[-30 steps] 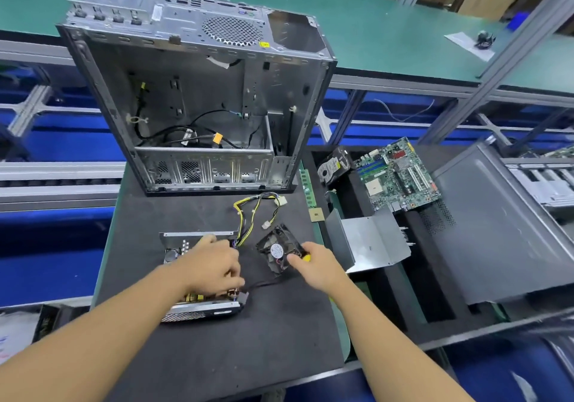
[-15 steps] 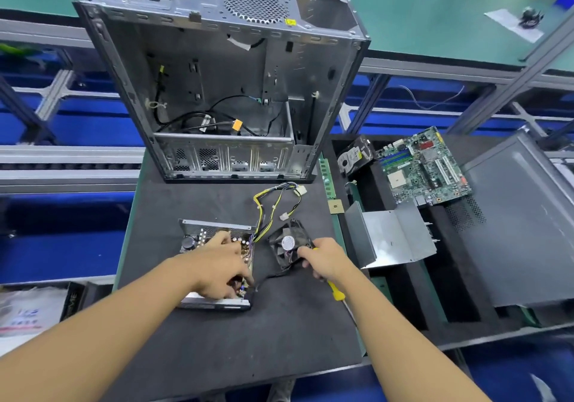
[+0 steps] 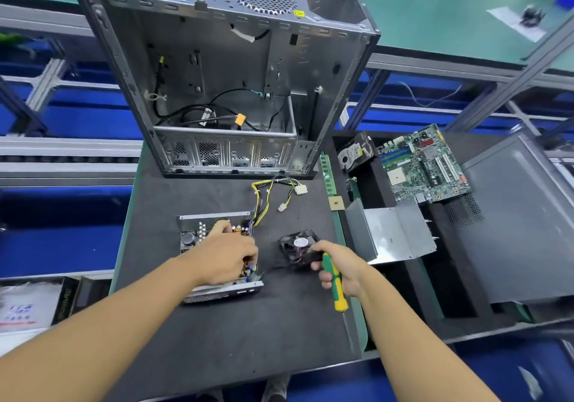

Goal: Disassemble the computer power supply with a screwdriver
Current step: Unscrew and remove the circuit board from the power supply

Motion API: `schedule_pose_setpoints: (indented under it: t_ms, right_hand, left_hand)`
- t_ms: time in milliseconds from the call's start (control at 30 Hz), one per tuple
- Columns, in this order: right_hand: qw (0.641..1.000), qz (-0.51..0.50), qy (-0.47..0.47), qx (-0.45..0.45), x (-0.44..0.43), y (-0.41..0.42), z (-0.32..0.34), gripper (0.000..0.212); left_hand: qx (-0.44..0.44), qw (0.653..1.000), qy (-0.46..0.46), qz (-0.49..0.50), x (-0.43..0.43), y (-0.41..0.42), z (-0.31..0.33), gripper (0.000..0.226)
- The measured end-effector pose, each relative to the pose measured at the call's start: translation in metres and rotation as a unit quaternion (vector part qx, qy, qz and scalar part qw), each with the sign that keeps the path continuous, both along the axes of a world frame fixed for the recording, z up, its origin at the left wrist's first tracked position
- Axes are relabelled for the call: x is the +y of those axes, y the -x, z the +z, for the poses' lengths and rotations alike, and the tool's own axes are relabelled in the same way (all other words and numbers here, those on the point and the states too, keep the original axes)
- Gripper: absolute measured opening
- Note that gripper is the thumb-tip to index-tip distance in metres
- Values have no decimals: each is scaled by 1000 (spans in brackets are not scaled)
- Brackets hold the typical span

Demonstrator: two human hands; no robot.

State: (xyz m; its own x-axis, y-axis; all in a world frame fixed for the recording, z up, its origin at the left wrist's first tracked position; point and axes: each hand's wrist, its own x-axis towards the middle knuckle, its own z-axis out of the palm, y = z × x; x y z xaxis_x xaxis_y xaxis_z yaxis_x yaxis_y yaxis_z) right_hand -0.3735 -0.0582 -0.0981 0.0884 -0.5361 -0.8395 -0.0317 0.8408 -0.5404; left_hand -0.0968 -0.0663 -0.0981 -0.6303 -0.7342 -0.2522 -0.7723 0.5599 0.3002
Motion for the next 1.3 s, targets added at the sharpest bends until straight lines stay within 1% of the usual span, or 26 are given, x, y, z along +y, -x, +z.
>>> schedule_pose_setpoints:
  t_ms: [67,133,200,267,300,367,433,467,567,600,667,733,833,900,967,1067,1167,1200,1267,1300]
  right_hand:
    - [999,-11,45,-25,0,3,2,16]
    - [995,4,99,-28,1,1,2,15]
    - [989,-8,142,-30,2,-5,-1,12]
    - [986,-24,164,-35,1,-11,-4,5]
    - [985,-26,167,-31,-1,-13,-5,3]
    - [987,-24,161,-8,-3,-14,-7,7]
    - [989,-19,146,17,-5,-13,-9,9]
    - [990,-17,135,26,-6,-13,-11,10]
    - [994,-23,95,40,-5,-15,-16,16]
    - [995,-25,84,41,-5,-15,-17,17]
    - [996,-23,75,47,-6,-15,-19,16]
    - [996,-12,74,54,-6,-16,-19,16]
    - [996,9,70,58,-5,-17,-19,16]
    - [996,20,66,64,-4,-19,-21,17]
    - [995,26,63,72,-3,-19,-22,19]
    - [995,30,60,79,-2,-19,-24,20]
    - [994,37,54,91,-2,-16,-26,22]
    - [994,40,52,93,-2,-16,-26,22]
    - [994,43,48,94,-2,-16,-26,23]
    - [994,41,47,93,-3,-16,-27,23]
  left_hand:
    - [15,998,-58,-10,-7,-5,5,30]
    - [32,996,-80,-13,-9,-10,4,28]
    - [36,997,-59,-13,-4,-12,0,25]
    - [36,999,-23,-14,4,-11,-5,24]
    - [32,999,-8,-13,7,-11,-6,24]
    - [0,1000,13,-11,12,-9,-7,23]
    - [-40,999,10,-20,12,-8,-3,23]
    - [-50,998,-6,-28,12,-7,1,26]
    - [-66,993,-74,-65,7,-7,12,53]
    - [-72,990,-86,-82,5,-7,15,56]
    - [-82,986,-101,-107,3,-7,16,51]
    - [-91,982,-121,-111,1,-5,17,44]
    - [-109,978,-137,-118,-2,-1,20,40]
    - [-115,979,-112,-128,-1,1,19,41]
    - [-103,986,-35,-126,1,1,13,34]
    - [-44,992,59,-107,9,-3,2,25]
    - [-3,991,102,-83,16,-9,-9,19]
    - [6,992,111,-63,15,-10,-10,19]
    - [14,992,125,-26,8,-11,-8,33]
    - [16,991,130,-24,2,-11,-4,41]
